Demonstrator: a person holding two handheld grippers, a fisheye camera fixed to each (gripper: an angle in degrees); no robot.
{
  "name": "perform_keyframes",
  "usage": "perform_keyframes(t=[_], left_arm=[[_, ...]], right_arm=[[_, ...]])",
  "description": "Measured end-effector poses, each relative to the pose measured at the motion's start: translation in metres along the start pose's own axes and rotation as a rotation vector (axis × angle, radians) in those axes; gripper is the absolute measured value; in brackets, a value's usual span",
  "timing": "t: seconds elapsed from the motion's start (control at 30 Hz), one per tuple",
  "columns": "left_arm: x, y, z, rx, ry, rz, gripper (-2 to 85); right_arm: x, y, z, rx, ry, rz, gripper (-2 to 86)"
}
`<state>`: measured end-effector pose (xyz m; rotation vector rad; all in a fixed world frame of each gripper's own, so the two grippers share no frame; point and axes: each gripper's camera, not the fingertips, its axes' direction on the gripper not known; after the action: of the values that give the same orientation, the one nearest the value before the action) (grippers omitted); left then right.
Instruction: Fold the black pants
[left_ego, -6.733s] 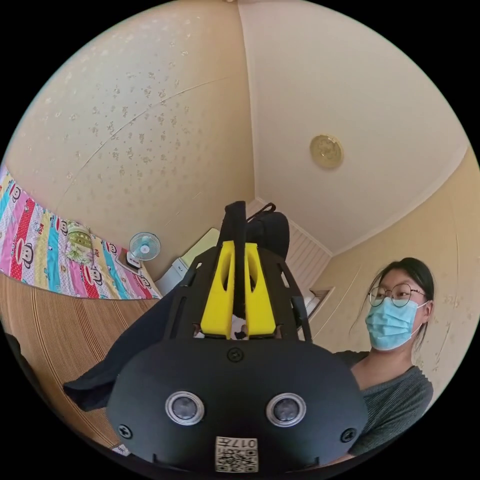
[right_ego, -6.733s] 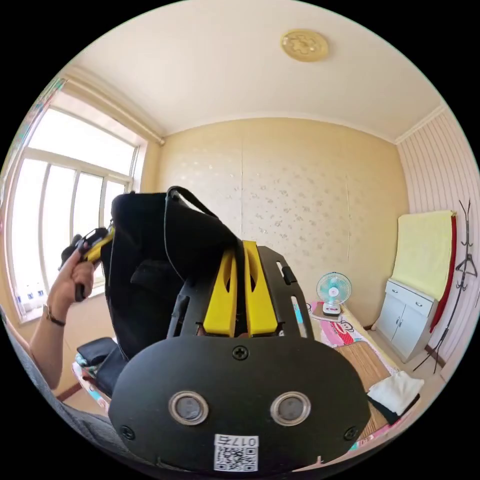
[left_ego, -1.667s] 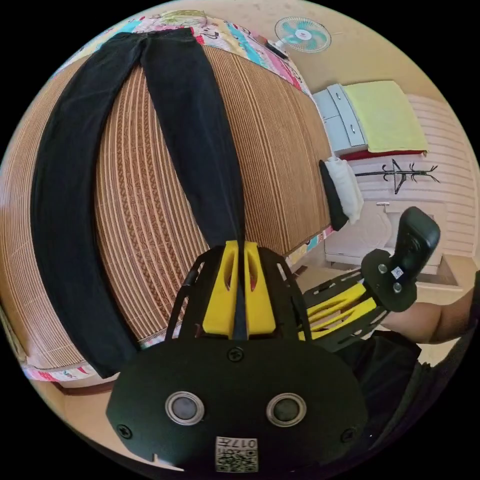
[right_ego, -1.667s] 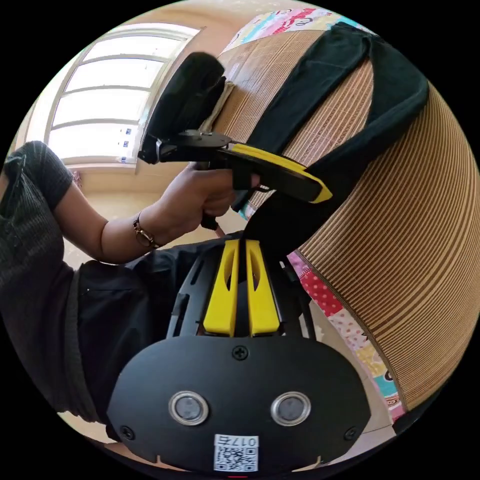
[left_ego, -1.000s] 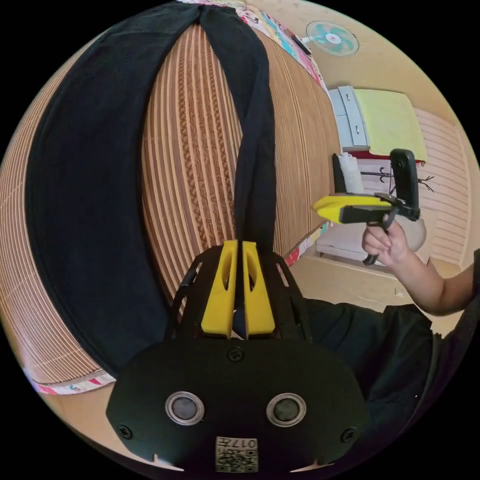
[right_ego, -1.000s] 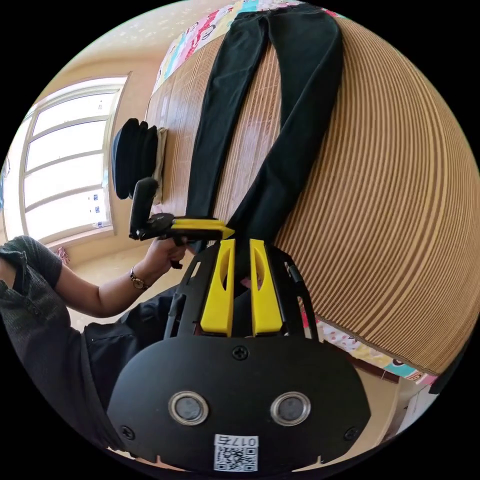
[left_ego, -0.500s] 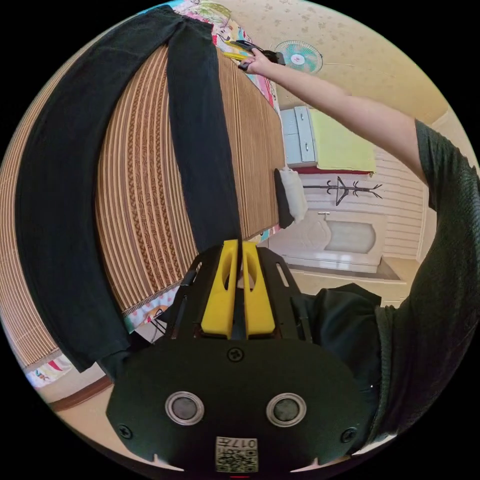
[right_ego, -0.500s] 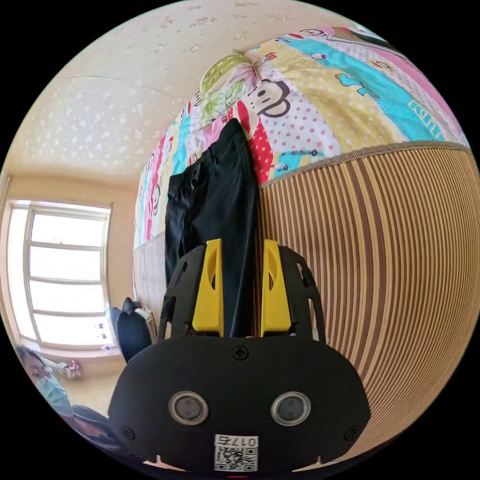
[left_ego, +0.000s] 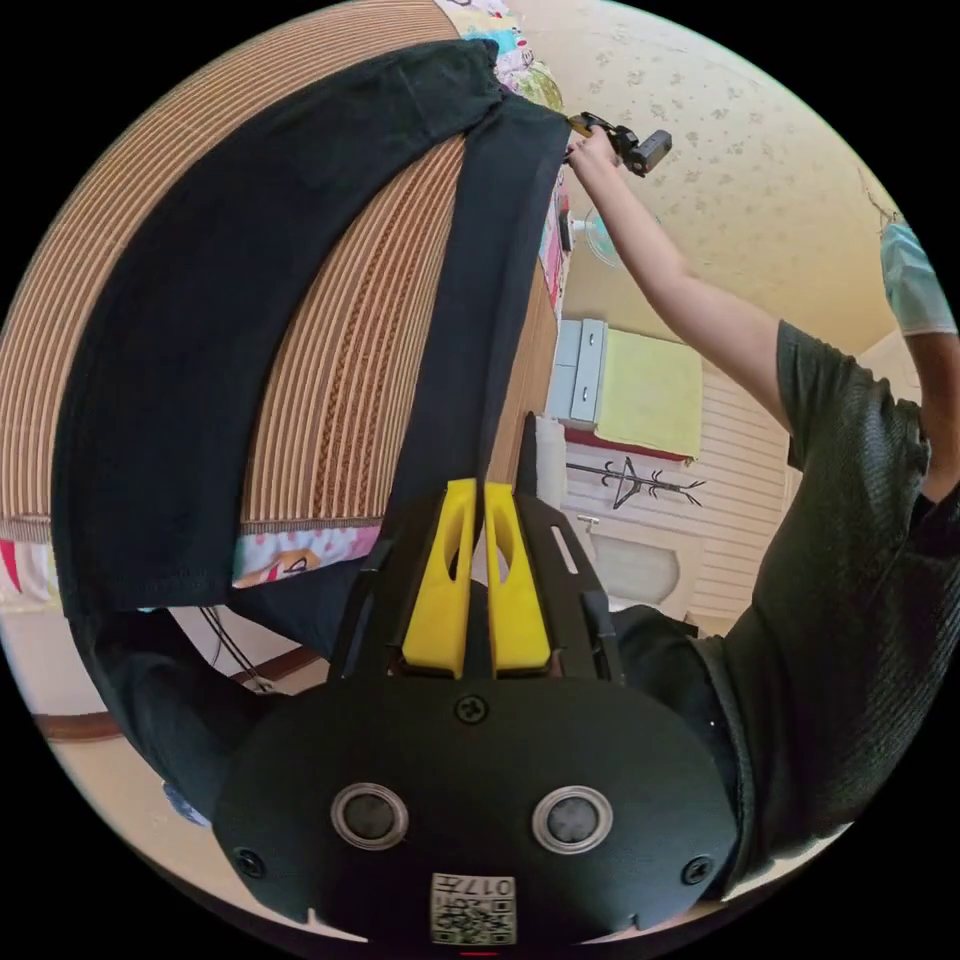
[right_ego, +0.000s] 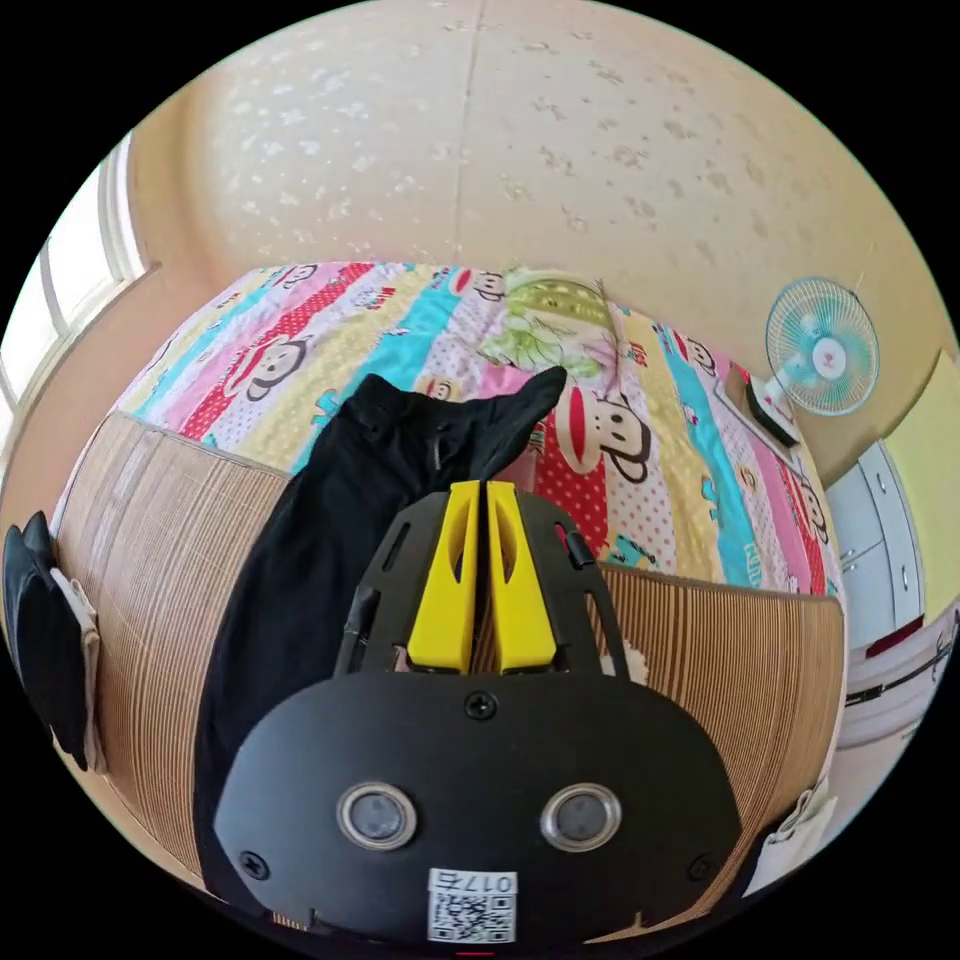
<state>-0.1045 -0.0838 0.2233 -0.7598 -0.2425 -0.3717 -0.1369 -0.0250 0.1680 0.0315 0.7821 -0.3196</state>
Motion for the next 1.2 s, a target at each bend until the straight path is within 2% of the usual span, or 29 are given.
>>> perform_keyframes(t=[0.13,0.2,0.27,0.37,0.53,0.7,0.77,0.83,0.9,0.93,0.97,1.0,1.03,1.1,1.2], left_arm=[[-0.009,0.01,-0.048,0.149,-0.108,-0.069,-0.6],[-0.015,0.01,-0.071,0.201,-0.243,-0.089,-0.6],[-0.019,0.011,-0.082,0.224,-0.304,-0.089,-0.5],[-0.03,0.005,-0.085,0.18,-0.358,-0.098,-0.5],[-0.029,-0.011,-0.075,0.066,-0.424,-0.066,-0.4],[-0.003,-0.026,-0.072,-0.058,-0.519,0.052,-0.4],[0.002,-0.033,-0.07,-0.124,-0.496,0.074,-0.4],[0.009,-0.04,-0.072,-0.181,-0.377,0.115,-0.5],[0.02,-0.042,-0.084,-0.176,0.014,0.241,-0.6],[0.019,-0.042,-0.089,-0.157,0.13,0.25,-0.6],[0.011,-0.042,-0.096,-0.117,0.337,0.229,-0.6],[0.001,-0.041,-0.099,-0.098,0.418,0.176,-0.6],[-0.005,-0.039,-0.099,-0.101,0.393,0.143,-0.6],[-0.028,-0.032,-0.098,-0.151,0.066,-0.01,-0.6],[-0.042,-0.033,-0.102,-0.166,-0.032,-0.073,-0.5]], right_arm=[[-0.071,-0.022,0.038,-0.053,-0.142,0.012,0.7],[-0.074,-0.021,0.057,-0.106,-0.243,0.094,0.7],[-0.064,-0.008,0.059,-0.104,-0.34,0.161,0.6],[-0.042,0.044,0.045,-0.126,-0.375,0.127,0.7],[0.002,0.224,-0.02,-0.295,-0.384,-0.042,2.1],[0.035,0.385,-0.077,-0.525,-0.598,0.152,5.0],[0.041,0.431,-0.098,-0.558,-0.682,0.275,6.3],[0.04,0.473,-0.118,-0.587,-0.814,0.401,8.0],[0.038,0.492,-0.132,-0.584,-0.866,0.456,9.5],[0.038,0.502,-0.138,-0.576,-0.917,0.499,10.8],[0.039,0.506,-0.141,-0.564,-0.954,0.527,11.2],[0.042,0.514,-0.143,-0.531,-1.04,0.587,12.1],[0.045,0.52,-0.143,-0.498,-1.118,0.633,11.4],[0.048,0.526,-0.142,-0.47,-1.174,0.671,9.0],[0.051,0.529,-0.145,-0.498,-1.12,0.655,3.9]])
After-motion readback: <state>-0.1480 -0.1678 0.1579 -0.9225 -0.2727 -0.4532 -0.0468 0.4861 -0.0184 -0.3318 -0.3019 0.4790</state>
